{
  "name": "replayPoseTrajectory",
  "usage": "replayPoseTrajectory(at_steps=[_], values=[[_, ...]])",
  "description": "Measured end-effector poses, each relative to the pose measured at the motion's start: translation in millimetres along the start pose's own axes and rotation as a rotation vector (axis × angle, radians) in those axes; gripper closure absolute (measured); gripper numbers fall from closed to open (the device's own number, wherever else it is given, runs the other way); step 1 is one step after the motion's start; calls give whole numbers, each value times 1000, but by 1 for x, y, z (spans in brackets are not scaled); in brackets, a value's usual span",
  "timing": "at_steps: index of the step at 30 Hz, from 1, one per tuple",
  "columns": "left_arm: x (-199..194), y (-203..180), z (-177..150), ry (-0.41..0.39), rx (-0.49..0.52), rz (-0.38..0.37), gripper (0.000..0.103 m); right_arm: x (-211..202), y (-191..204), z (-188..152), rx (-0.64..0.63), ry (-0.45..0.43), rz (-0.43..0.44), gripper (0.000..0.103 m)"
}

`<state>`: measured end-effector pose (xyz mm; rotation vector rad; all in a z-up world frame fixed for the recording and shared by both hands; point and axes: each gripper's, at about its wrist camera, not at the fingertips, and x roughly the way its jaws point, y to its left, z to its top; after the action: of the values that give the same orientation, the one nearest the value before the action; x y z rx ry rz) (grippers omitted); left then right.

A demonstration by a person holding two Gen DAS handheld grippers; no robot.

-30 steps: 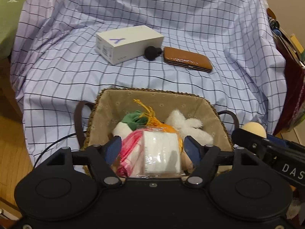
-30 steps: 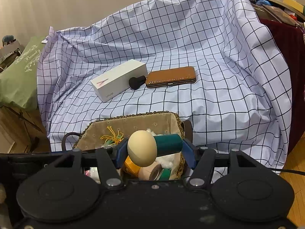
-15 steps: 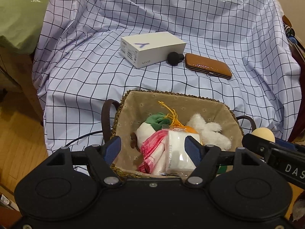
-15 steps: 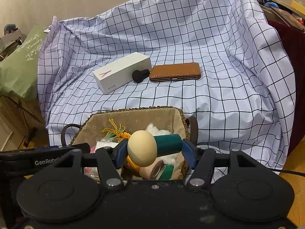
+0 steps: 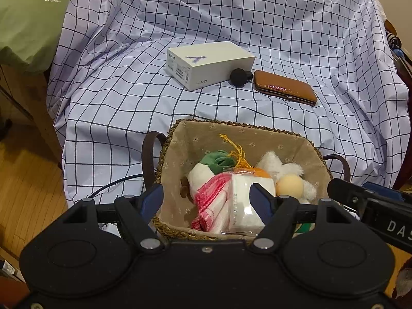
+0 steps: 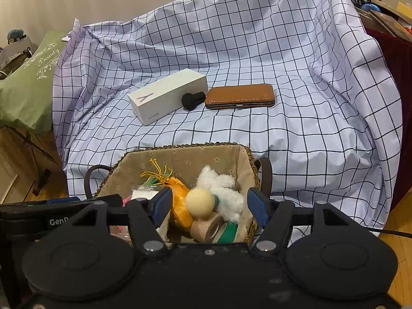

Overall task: Organize soft objects
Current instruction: 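Lift both open tools away from the basket toward the white box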

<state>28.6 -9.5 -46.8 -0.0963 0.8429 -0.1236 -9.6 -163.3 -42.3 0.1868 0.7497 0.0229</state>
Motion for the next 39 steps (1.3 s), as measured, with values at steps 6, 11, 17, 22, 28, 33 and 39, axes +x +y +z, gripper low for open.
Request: replayPoseTrajectory(at_steps=[6, 11, 17, 22, 28, 33, 39], values=[[0, 0, -1, 1, 0, 0, 34, 0, 0, 0, 0, 2, 1, 39], [-1, 0, -1, -1, 2, 0, 34, 0, 0, -1, -1, 3, 1, 38], [-2, 0, -1, -3, 3, 1, 34, 0, 0, 0, -1, 3, 1, 38], [-3, 1, -1, -8, 6, 4, 34, 0, 0, 0, -3, -1, 1, 37], [-4, 4, 2, -20, 1, 15, 33, -9, 0, 4, -23, -78, 6, 31], [-2, 6, 5, -23, 0, 23, 33, -14, 3, 11, -53, -146, -3, 24], [2, 5, 11, -21, 17, 27, 33, -12, 7, 24, -57, -180, 8, 13]])
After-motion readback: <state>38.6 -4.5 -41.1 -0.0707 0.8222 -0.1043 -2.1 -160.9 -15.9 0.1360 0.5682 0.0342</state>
